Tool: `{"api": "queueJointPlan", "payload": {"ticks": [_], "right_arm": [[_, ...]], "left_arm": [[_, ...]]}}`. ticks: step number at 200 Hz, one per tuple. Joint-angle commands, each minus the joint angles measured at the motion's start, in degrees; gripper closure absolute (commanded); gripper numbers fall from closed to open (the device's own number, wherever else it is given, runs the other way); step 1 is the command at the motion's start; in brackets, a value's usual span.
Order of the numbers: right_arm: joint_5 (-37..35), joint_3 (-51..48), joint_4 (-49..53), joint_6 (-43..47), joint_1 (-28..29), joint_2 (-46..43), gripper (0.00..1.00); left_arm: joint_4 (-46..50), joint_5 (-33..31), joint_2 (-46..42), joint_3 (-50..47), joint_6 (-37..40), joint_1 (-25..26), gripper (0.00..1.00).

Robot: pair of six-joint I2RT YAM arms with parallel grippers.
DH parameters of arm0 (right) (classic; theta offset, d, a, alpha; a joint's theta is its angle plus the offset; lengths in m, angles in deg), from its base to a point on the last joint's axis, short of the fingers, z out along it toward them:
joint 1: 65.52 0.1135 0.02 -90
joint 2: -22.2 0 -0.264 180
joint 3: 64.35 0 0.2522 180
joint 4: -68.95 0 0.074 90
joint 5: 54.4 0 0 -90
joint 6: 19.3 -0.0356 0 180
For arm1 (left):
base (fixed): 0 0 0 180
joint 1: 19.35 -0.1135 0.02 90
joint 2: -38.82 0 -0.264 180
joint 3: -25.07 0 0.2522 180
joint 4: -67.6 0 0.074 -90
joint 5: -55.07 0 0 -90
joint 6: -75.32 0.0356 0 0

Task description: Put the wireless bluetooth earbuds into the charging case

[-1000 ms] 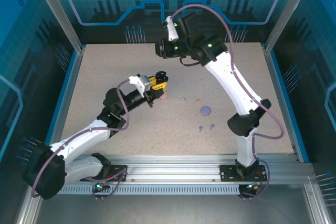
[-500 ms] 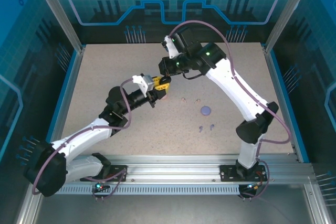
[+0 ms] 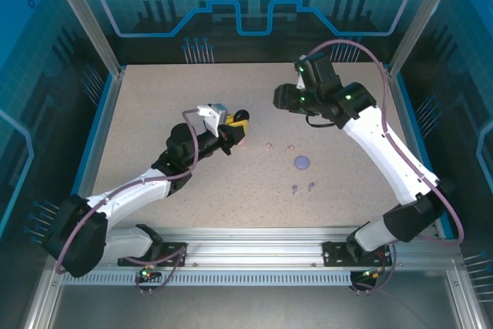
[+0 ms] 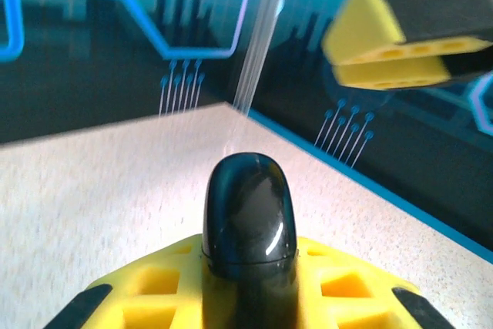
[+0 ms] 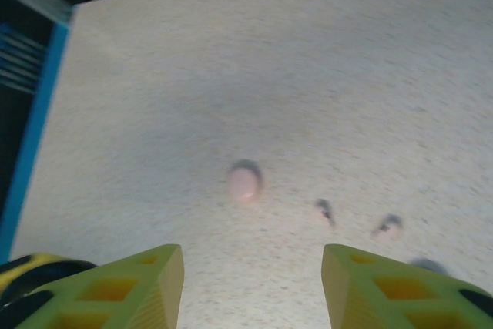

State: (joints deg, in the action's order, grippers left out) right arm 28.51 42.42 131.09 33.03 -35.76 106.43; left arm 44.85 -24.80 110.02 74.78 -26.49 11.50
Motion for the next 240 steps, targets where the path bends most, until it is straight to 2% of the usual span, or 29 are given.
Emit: {"api": "queueJointPlan", "payload": {"ticks": [1,30,54,82,131,170,206,229,240], "right_arm": [[-0.74,-7.95,-4.66,-2.89,-1.09,-3.67,0.45],[0.88,-19.0,-7.94,-3.84,-3.05,-6.76,0.4],[0.95,-25.42,-10.5,-4.97,-3.61,-8.08,0.38],[0.68,-28.69,-11.3,-5.4,-4.01,-7.35,0.37],[-1.93,-29.2,-9.11,-5.28,-5.14,-3.94,0.36],[-3.53,-29.36,-7.6,-5.65,-5.5,-2.69,0.35],[-4.72,-27.29,-5.43,-6.01,-5.5,-0.19,0.31],[-5.28,-24.49,-3.45,-5.76,-5.5,1.8,0.3],[-5.27,-23.01,-2.22,-5.52,-5.5,2.62,0.29]], "left_arm": [[10.21,-4.58,2.25,0.18,-11.05,-1.15,1.0],[19.03,-3.96,4.99,0.12,-20.26,-6.22,1.0],[21.84,2.57,7.18,-1.14,-25.09,-13.13,1.0],[20.67,7.78,10.53,-2.84,-27.3,-18.76,1.0],[16.07,14.29,24.84,-0.71,-29.23,-24.09,1.0],[20.1,13.56,27.72,1.13,-26.77,-27.62,1.0],[23.84,11.02,27.23,1.99,-25.63,-28.88,0.6],[27.77,7.2,24.42,2.71,-25.89,-28.92,0.4],[30.29,5.34,22.66,3.17,-25.56,-29.02,0.34]]}}
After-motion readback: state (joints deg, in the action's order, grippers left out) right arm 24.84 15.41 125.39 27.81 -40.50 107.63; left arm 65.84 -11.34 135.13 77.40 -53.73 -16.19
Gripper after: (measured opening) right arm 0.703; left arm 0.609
